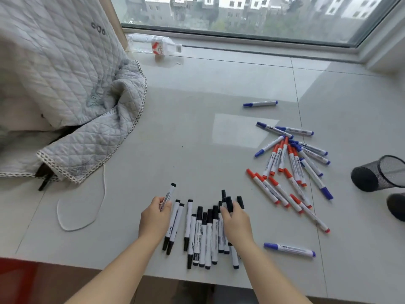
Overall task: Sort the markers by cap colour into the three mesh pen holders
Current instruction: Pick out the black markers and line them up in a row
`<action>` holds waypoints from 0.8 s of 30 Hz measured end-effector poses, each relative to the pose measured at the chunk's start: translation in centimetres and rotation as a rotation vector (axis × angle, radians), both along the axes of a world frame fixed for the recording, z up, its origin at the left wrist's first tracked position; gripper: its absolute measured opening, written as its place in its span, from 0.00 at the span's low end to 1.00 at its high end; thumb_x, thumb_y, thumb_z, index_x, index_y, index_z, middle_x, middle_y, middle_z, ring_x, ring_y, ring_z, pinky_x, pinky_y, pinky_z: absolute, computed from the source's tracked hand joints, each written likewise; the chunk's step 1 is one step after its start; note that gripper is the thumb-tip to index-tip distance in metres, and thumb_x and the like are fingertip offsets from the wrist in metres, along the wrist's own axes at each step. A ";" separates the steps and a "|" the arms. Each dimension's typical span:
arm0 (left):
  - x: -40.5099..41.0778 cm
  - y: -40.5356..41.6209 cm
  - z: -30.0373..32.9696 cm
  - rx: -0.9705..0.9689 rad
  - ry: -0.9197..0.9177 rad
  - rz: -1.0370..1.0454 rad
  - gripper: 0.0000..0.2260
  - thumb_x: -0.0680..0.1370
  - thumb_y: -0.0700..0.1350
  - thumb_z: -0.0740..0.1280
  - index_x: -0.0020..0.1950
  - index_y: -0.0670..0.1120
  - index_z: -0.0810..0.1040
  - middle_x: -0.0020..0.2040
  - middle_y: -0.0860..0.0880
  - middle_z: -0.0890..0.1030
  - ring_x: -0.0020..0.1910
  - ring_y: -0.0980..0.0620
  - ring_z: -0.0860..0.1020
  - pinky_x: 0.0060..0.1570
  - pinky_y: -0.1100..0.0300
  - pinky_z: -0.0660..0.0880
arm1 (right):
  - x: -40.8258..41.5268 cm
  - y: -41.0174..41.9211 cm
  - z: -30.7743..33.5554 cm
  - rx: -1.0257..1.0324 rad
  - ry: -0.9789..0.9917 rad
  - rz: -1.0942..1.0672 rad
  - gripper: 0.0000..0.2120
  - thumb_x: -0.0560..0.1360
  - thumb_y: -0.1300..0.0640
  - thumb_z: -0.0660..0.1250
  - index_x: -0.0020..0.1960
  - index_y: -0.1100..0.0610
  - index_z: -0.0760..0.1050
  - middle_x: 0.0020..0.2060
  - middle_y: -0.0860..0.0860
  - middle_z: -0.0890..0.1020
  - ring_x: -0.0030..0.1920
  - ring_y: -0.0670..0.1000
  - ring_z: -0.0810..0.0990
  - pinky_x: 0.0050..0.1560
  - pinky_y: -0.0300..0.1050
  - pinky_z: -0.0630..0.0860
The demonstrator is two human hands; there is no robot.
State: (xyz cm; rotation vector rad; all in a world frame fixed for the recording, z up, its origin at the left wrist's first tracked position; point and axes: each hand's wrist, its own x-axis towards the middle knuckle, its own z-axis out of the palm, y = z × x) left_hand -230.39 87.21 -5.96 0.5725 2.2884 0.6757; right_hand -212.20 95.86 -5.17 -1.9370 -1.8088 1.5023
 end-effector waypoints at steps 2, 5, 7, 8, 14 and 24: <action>0.1 -1.5 -0.5 -0.048 -0.003 0.008 0.09 0.79 0.51 0.59 0.51 0.47 0.74 0.43 0.49 0.78 0.40 0.51 0.74 0.36 0.58 0.67 | 0.1 -1.6 -0.2 0.004 -0.033 -0.023 0.09 0.79 0.51 0.58 0.51 0.56 0.72 0.41 0.50 0.77 0.42 0.50 0.75 0.45 0.47 0.73; 0.2 -3.2 -1.3 -0.119 0.019 0.018 0.11 0.78 0.51 0.59 0.52 0.45 0.75 0.49 0.47 0.77 0.45 0.49 0.73 0.43 0.58 0.67 | -0.4 -3.8 -0.4 -0.002 -0.041 -0.022 0.14 0.79 0.52 0.58 0.62 0.57 0.68 0.47 0.51 0.78 0.47 0.49 0.77 0.44 0.43 0.72; 0.3 -3.9 -1.8 -0.156 0.047 0.006 0.12 0.78 0.52 0.59 0.51 0.46 0.76 0.50 0.47 0.75 0.45 0.49 0.73 0.43 0.58 0.67 | -1.4 -5.2 -0.6 -0.024 0.009 -0.014 0.22 0.78 0.53 0.59 0.70 0.55 0.61 0.54 0.52 0.78 0.53 0.50 0.76 0.50 0.42 0.72; 0.4 -4.2 -2.1 -0.165 0.061 -0.011 0.12 0.78 0.52 0.59 0.51 0.46 0.76 0.50 0.47 0.75 0.44 0.49 0.73 0.42 0.58 0.68 | -2.1 -5.8 -0.7 -0.023 0.039 -0.006 0.23 0.78 0.54 0.60 0.72 0.54 0.59 0.53 0.50 0.77 0.52 0.50 0.76 0.51 0.43 0.73; 0.4 -4.9 -3.4 -0.092 0.089 -0.061 0.11 0.77 0.50 0.63 0.58 0.49 0.73 0.55 0.51 0.75 0.48 0.51 0.75 0.44 0.59 0.71 | -6.9 -8.9 -2.2 0.098 0.086 0.056 0.26 0.77 0.57 0.61 0.73 0.52 0.57 0.60 0.47 0.70 0.49 0.42 0.69 0.51 0.35 0.67; 0.7 -5.7 -4.1 0.001 0.014 -0.174 0.19 0.77 0.50 0.62 0.68 0.52 0.67 0.57 0.52 0.69 0.54 0.54 0.75 0.49 0.61 0.71 | -7.7 -9.8 -3.6 0.550 -0.136 0.358 0.26 0.70 0.60 0.71 0.66 0.62 0.70 0.62 0.60 0.74 0.61 0.60 0.75 0.59 0.54 0.75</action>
